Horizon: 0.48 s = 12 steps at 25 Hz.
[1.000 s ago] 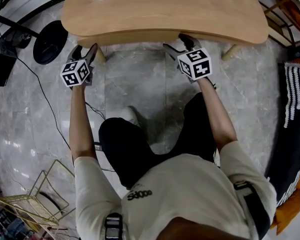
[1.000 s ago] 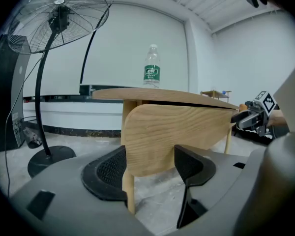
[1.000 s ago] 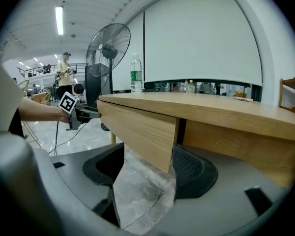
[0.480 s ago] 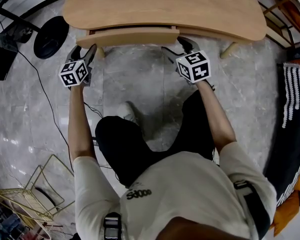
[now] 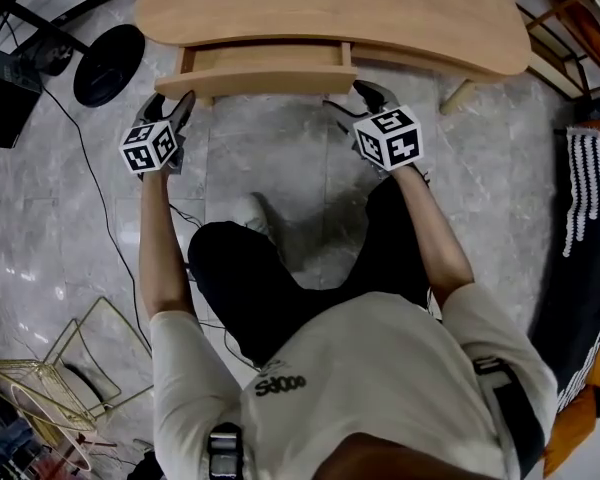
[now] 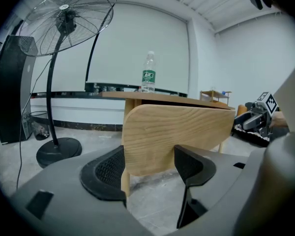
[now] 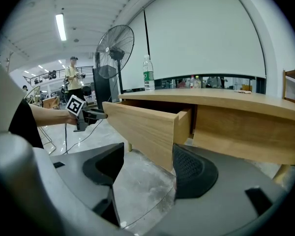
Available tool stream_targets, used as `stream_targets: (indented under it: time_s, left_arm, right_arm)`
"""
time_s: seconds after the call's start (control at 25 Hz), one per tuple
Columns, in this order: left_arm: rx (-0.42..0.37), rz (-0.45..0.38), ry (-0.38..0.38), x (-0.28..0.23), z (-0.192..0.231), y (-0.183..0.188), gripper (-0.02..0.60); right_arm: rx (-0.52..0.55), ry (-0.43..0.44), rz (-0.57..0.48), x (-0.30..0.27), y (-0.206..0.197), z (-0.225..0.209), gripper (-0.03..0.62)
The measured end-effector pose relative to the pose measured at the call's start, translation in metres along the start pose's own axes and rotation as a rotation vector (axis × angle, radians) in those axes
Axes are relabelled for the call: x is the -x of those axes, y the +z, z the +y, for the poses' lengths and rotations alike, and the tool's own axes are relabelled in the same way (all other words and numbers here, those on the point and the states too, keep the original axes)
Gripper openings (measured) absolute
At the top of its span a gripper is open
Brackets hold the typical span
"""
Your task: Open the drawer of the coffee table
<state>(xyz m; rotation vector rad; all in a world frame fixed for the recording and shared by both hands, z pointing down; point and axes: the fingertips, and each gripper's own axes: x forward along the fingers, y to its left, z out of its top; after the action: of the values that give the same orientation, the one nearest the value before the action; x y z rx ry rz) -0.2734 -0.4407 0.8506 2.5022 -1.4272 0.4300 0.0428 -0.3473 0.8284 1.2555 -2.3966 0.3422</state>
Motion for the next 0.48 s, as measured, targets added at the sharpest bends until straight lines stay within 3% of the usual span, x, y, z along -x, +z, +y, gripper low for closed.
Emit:
stream_targets:
  time_s: [0.48]
  left_arm:
    - [0.02, 0.02, 0.02, 0.044, -0.022, -0.021, 0.313]
  right_arm:
    - [-0.038, 0.098, 0.011, 0.035, -0.018, 0.029, 0.268]
